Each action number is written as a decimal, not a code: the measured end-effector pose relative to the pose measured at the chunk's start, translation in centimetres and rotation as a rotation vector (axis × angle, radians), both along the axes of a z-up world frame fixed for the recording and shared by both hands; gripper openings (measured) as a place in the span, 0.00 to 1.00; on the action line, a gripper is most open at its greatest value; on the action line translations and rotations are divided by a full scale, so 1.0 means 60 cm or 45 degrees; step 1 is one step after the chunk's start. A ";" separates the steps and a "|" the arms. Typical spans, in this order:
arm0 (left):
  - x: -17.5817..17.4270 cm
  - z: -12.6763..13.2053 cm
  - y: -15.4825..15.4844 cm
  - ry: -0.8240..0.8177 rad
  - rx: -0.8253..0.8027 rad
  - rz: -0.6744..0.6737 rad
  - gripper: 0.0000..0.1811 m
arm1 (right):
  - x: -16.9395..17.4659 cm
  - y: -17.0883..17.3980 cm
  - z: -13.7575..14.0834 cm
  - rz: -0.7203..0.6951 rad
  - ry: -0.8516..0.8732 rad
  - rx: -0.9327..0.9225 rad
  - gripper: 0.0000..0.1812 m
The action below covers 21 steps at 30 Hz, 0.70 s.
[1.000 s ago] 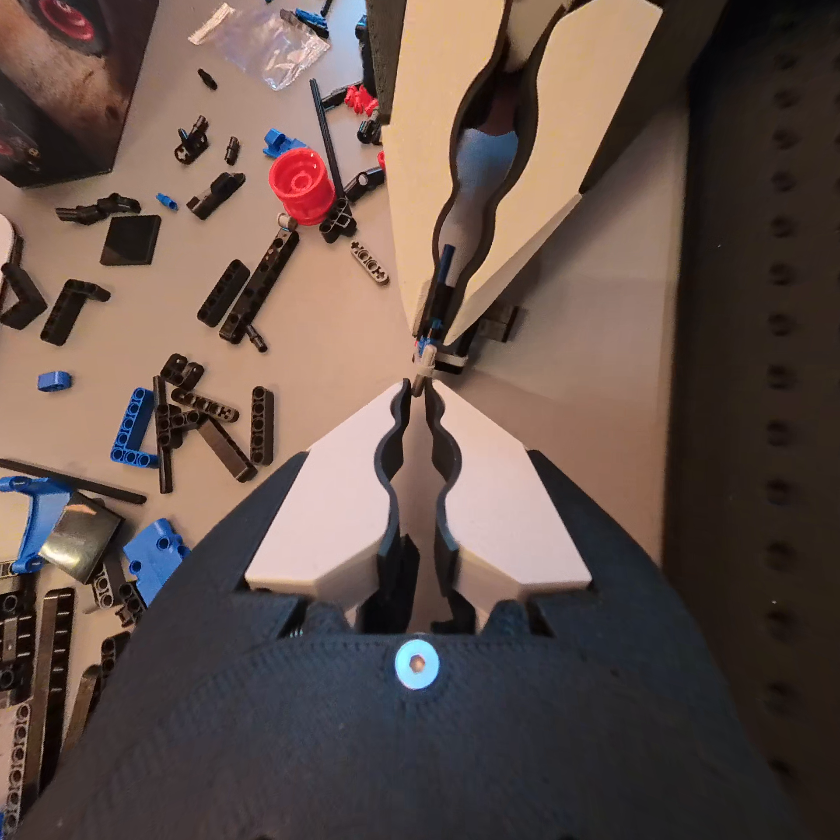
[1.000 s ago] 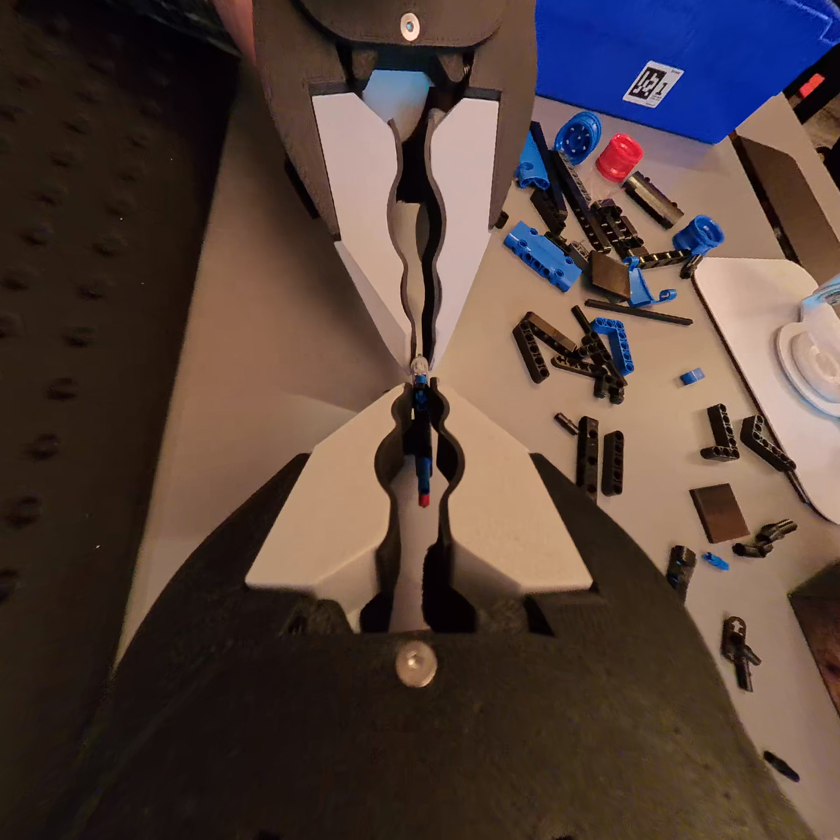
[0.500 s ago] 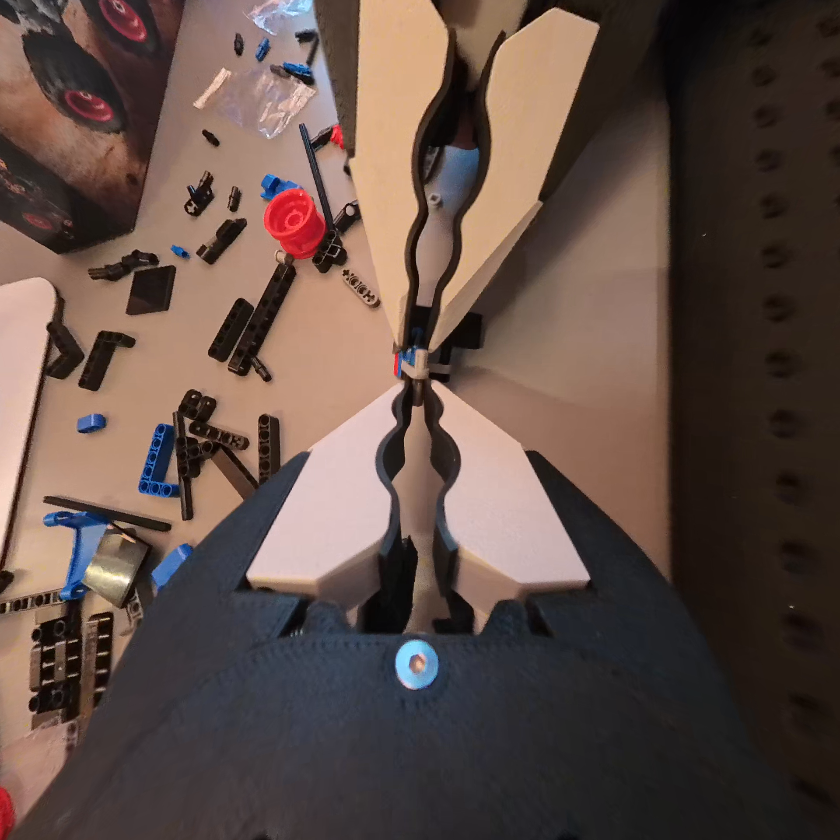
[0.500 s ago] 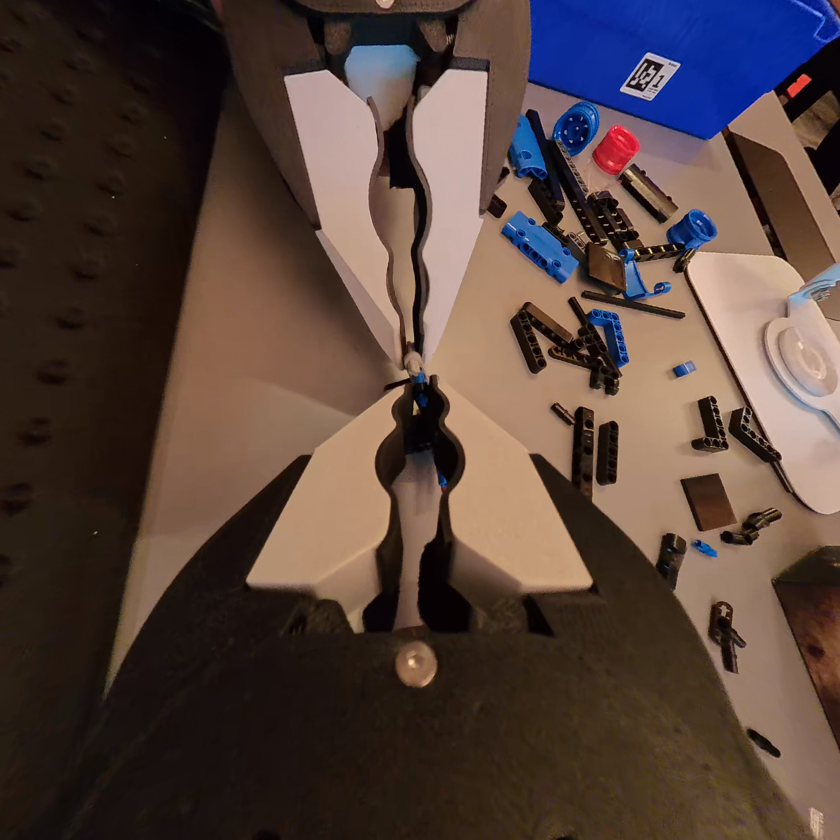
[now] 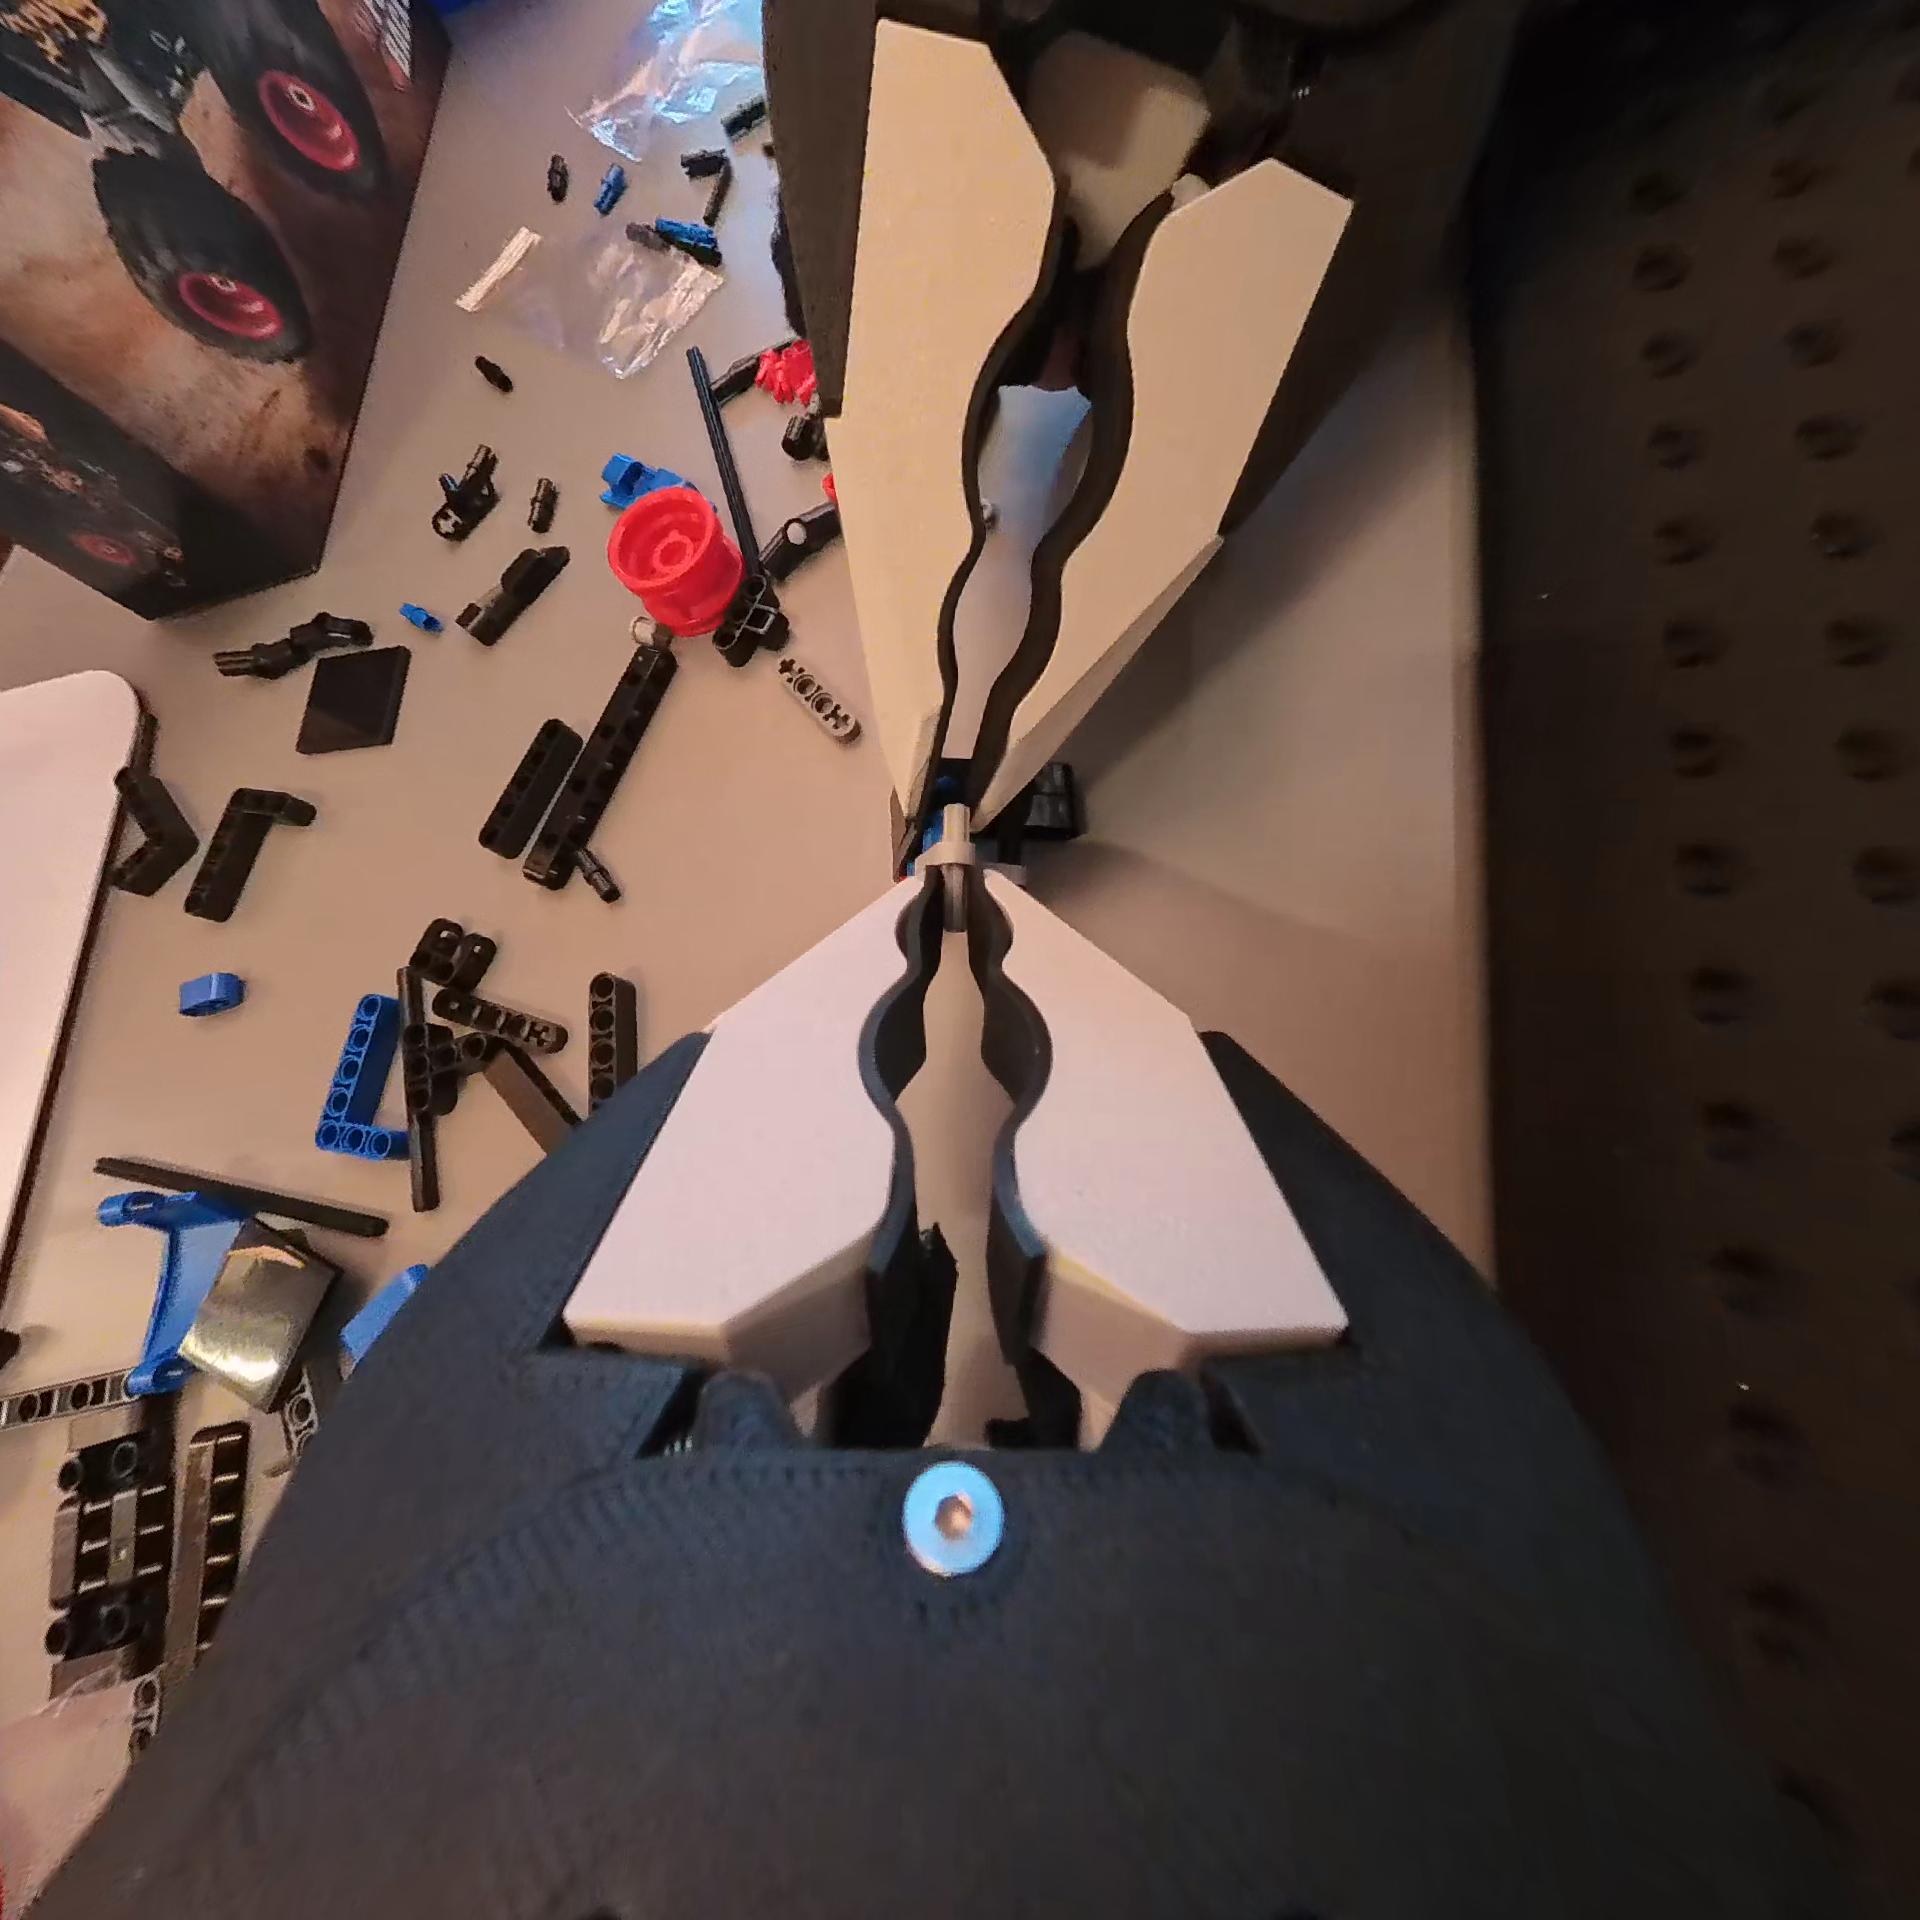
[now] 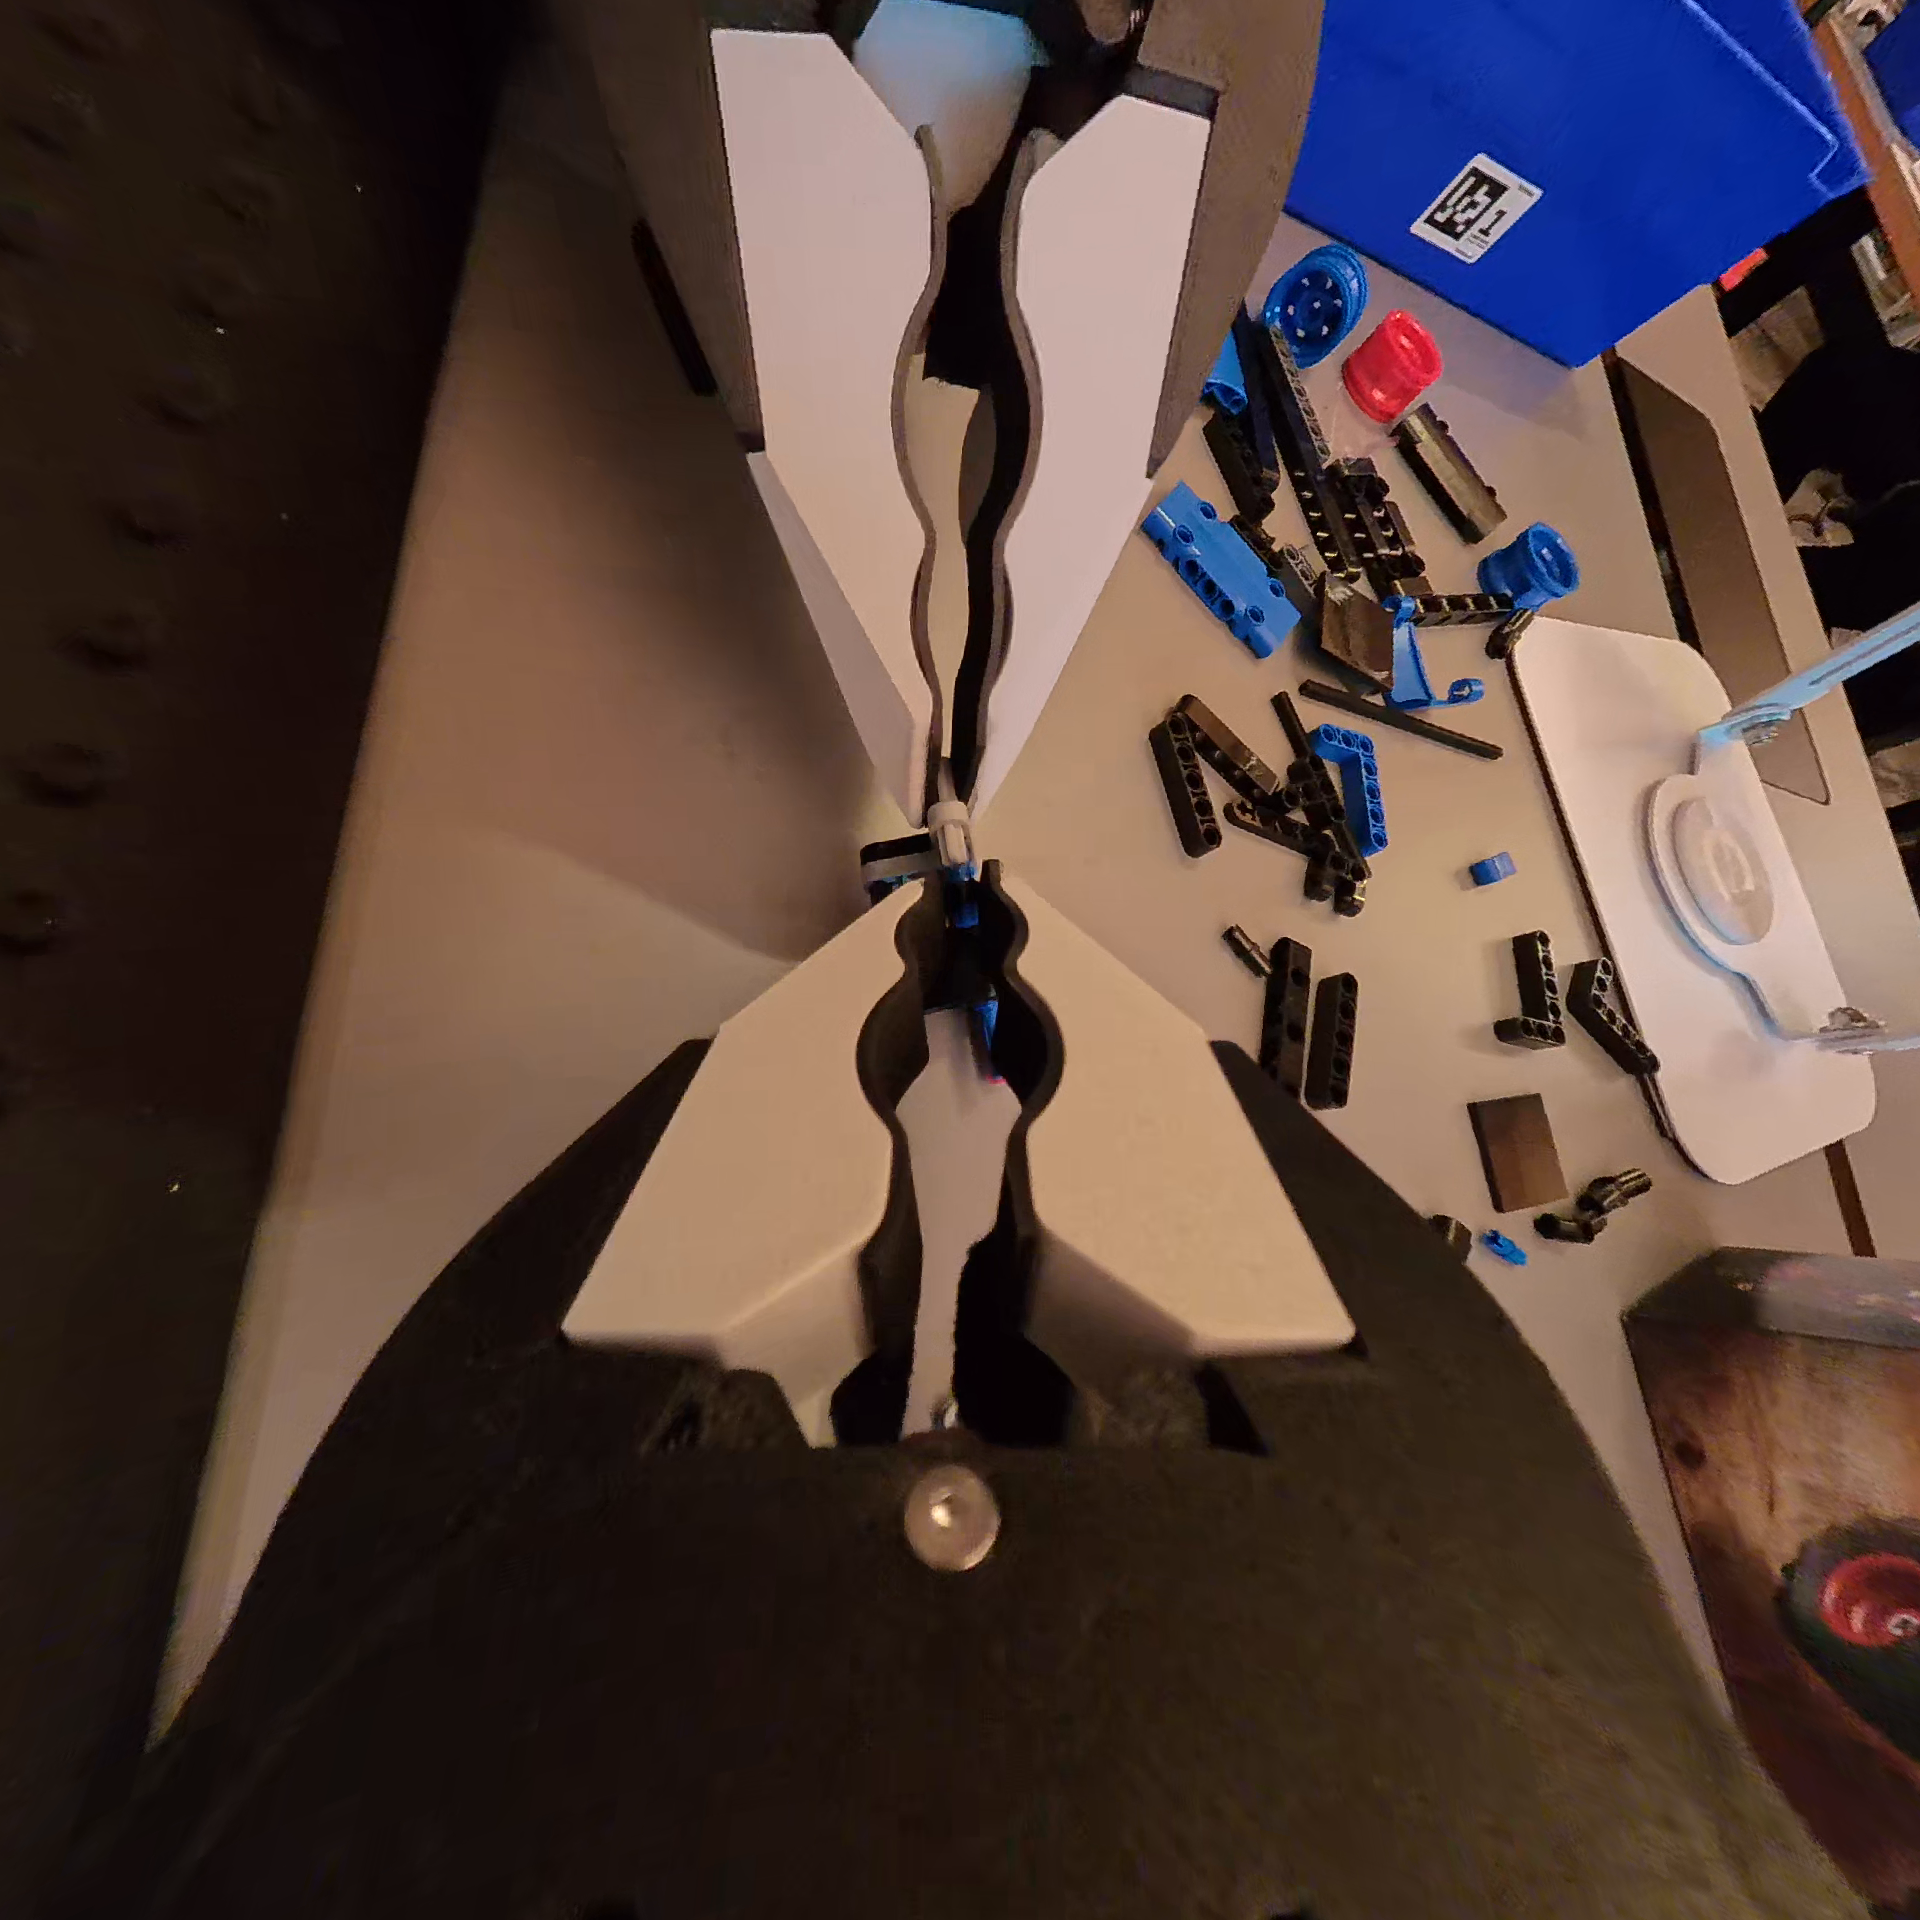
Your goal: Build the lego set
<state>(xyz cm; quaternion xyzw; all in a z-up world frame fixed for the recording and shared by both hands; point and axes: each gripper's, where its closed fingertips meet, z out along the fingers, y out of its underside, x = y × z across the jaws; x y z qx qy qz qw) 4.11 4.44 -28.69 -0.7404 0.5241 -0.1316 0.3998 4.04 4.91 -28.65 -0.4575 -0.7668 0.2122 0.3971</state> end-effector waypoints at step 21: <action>0.011 -0.003 -0.011 0.196 0.207 -0.066 0.01 | 0.015 -0.018 0.006 -0.001 -0.056 -0.799 0.03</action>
